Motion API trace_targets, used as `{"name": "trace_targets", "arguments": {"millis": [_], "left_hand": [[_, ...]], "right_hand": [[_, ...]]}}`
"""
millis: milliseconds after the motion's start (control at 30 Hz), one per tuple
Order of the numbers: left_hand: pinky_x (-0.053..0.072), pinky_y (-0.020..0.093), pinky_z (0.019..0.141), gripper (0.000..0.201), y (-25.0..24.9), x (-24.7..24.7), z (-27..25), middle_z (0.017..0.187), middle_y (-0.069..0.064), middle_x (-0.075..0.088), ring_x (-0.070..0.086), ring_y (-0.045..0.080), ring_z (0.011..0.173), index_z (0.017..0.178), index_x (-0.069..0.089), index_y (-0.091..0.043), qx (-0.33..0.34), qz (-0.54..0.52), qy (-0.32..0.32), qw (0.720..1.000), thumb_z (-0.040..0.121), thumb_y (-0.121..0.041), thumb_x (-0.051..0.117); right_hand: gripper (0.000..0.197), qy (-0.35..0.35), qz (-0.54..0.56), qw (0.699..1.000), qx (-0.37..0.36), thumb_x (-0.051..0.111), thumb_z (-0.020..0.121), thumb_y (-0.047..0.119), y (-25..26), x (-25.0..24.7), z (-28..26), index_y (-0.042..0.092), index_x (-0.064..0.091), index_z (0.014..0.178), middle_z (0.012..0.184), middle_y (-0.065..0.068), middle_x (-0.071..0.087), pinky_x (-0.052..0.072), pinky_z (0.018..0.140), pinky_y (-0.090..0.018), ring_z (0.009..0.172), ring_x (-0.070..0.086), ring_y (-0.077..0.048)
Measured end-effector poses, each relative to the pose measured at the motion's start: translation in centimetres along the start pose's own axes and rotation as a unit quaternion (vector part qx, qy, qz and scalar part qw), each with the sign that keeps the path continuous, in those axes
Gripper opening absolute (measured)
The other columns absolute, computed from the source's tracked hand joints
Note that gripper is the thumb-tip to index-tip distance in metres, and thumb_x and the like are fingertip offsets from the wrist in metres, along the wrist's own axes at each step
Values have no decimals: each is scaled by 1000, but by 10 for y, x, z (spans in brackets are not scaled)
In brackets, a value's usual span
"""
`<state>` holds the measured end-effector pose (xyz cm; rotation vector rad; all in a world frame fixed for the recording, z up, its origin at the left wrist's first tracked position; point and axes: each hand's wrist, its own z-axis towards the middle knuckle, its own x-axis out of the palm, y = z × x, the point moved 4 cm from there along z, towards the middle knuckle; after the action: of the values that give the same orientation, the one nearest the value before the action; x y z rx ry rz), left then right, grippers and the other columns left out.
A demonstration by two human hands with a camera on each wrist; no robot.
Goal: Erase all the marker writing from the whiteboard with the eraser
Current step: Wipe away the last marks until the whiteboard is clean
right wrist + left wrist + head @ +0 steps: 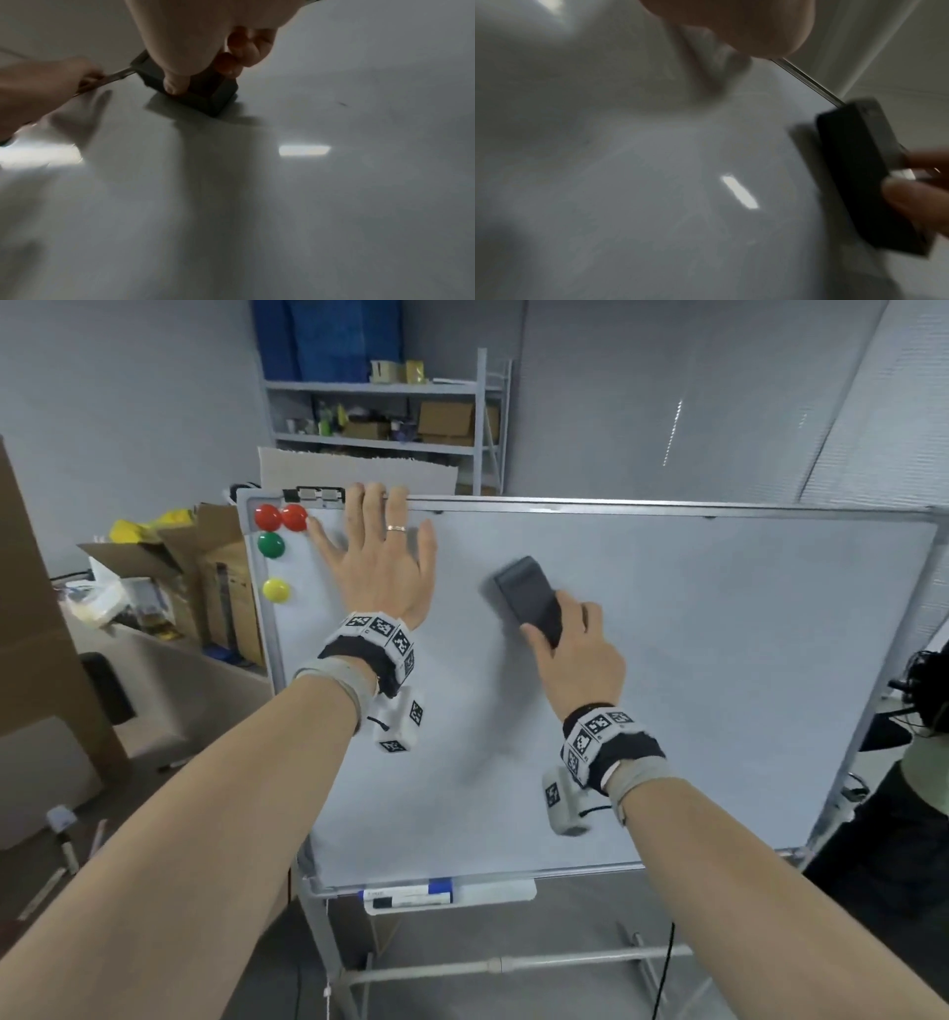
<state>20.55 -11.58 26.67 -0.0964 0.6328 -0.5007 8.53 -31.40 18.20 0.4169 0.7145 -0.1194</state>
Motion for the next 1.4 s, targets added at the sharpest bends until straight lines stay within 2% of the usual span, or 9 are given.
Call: {"name": "trace_targets", "arguments": {"millis": [200, 300, 400, 567, 800, 933, 1200, 1300, 1400], "left_hand": [[5, 59, 120, 60, -19, 6, 7, 156, 8, 34, 18, 28, 151, 146, 38, -17, -40, -3, 3, 999, 99, -50, 21], [6, 59, 120, 62, -42, 9, 6, 154, 9, 37, 20, 29, 151, 143, 41, -10, -22, -14, 1, 1000, 98, -49, 25], [4, 59, 121, 63, -78, 15, -2, 153, 8, 38, 22, 28, 150, 145, 40, -10, 50, -18, 24, 998, 97, -49, 26], [6, 59, 120, 61, -91, 19, 0, 149, 8, 41, 29, 30, 145, 145, 42, -17, 67, -22, 30, 997, 96, -50, 27], [8, 58, 121, 58, -78, 19, 0, 148, 5, 40, 29, 27, 145, 147, 40, -18, 81, -27, 8, 996, 97, -46, 30], [6, 58, 121, 57, -77, 17, -3, 151, 5, 36, 24, 28, 147, 149, 36, -21, 95, -30, 23, 995, 98, -45, 31], [5, 54, 123, 64, 18, -6, -4, 162, 11, 23, 16, 30, 152, 154, 30, -9, -5, 27, -45, 999, 99, -41, 34], [9, 52, 123, 68, 55, -17, -20, 161, 12, 27, 22, 30, 151, 154, 30, -6, -105, 12, -95, 990, 96, -41, 42], [15, 53, 121, 73, 95, -21, -41, 159, 12, 29, 27, 29, 148, 155, 26, -7, -228, -19, -84, 970, 97, -50, 34]], "right_hand": [[55, 17, -31, 969, 243, 46, 102, 50, -113, -5, -34, 10, 42, 140, 131, -13, 50, 36, 65, -37, 87, 65, -42], [55, 13, -15, 954, 298, 44, 103, 50, -131, -7, -41, 7, 42, 137, 130, -14, 53, 36, 68, -39, 96, 64, -42], [54, 22, 5, 965, 263, 48, 101, 53, -120, -6, -34, 10, 43, 134, 127, -12, 55, 37, 69, -38, 96, 65, -41], [57, 91, -26, 988, 122, 50, 96, 61, -82, 5, -28, 17, 45, 132, 130, -4, 56, 43, 69, -38, 90, 66, -38], [55, 16, -15, 976, 219, 50, 98, 57, -118, -17, -27, 11, 44, 127, 125, -9, 54, 41, 64, -38, 81, 65, -41], [52, 89, 3, 995, 36, 57, 93, 61, -57, 1, -31, 18, 48, 121, 120, -2, 53, 49, 64, -39, 79, 65, -36], [52, -1, 66, 998, 1, 59, 92, 58, -10, -17, 9, 18, 53, 125, 123, -4, 55, 48, 67, -38, 86, 66, -35], [50, -4, 88, 995, -50, 64, 89, 56, 28, -8, 8, 21, 55, 122, 117, -2, 56, 43, 64, -34, 88, 64, -32], [49, 18, 68, 990, -121, 67, 86, 56, 65, 9, 1, 24, 57, 121, 111, -3, 55, 50, 64, -35, 94, 61, -28]]}}
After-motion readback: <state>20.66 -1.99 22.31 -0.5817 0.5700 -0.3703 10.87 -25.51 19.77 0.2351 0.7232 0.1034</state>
